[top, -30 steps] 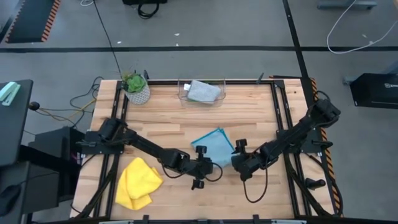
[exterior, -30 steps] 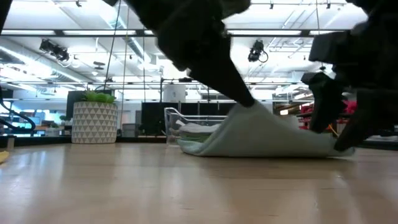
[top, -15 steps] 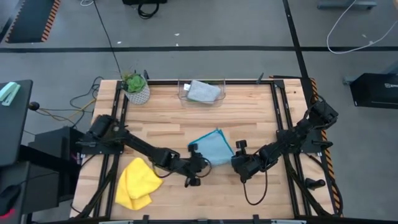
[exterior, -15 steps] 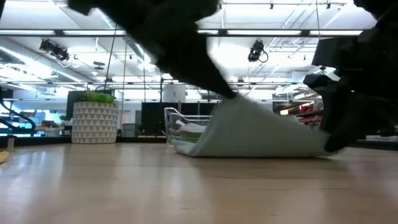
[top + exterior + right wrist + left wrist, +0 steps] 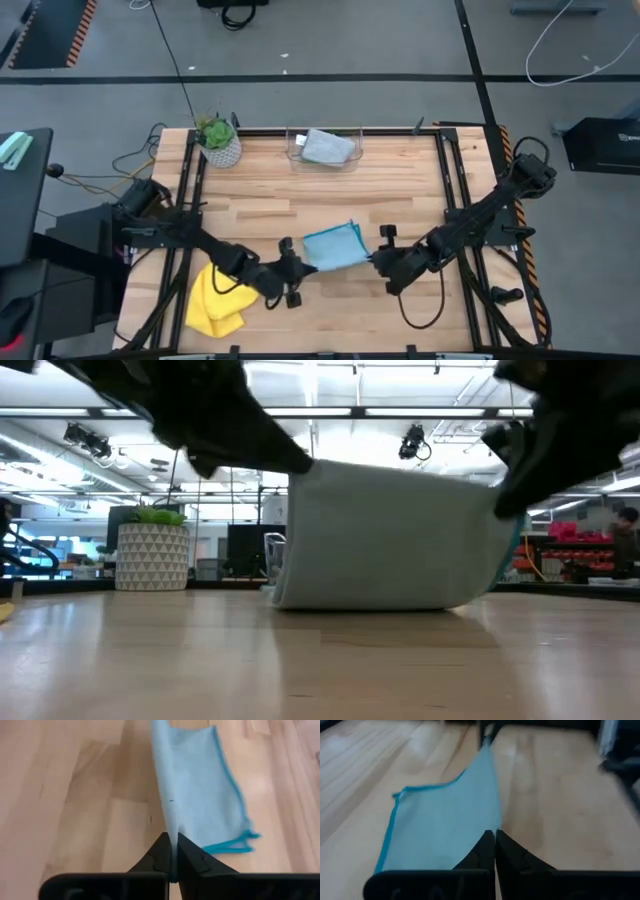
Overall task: Fold microfiber towels
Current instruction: Fold the blue microfiber cloth
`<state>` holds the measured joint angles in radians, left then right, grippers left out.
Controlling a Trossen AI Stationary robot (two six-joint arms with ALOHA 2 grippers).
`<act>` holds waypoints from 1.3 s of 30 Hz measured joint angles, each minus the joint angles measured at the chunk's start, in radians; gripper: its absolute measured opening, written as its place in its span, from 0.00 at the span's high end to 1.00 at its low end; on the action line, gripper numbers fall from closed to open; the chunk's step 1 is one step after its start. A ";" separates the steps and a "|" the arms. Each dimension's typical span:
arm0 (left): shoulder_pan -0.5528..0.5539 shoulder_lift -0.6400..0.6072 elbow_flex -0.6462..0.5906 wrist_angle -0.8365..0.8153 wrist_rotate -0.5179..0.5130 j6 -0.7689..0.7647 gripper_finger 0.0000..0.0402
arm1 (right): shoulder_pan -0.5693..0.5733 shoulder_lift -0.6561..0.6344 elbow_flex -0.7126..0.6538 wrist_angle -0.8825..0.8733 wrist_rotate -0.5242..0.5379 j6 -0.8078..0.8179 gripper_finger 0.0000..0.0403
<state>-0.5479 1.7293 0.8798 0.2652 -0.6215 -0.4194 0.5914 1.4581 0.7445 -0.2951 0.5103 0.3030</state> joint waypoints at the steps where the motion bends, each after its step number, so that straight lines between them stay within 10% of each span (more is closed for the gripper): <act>1: -0.014 -0.001 0.000 -0.009 -0.024 -0.022 0.99 | -0.006 -0.002 0.019 -0.010 -0.013 -0.006 0.96; 19: 0.026 -0.011 -0.004 -0.340 -0.233 -0.405 0.98 | -0.346 0.056 0.123 -0.041 -0.249 -0.091 0.95; 39: 0.180 -0.009 -0.006 -0.441 -0.130 -0.303 0.85 | -0.479 0.121 0.121 -0.048 -0.340 -0.139 0.94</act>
<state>-0.3676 1.7203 0.8742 -0.1761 -0.7514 -0.7226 0.1120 1.5790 0.8653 -0.3433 0.1703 0.1644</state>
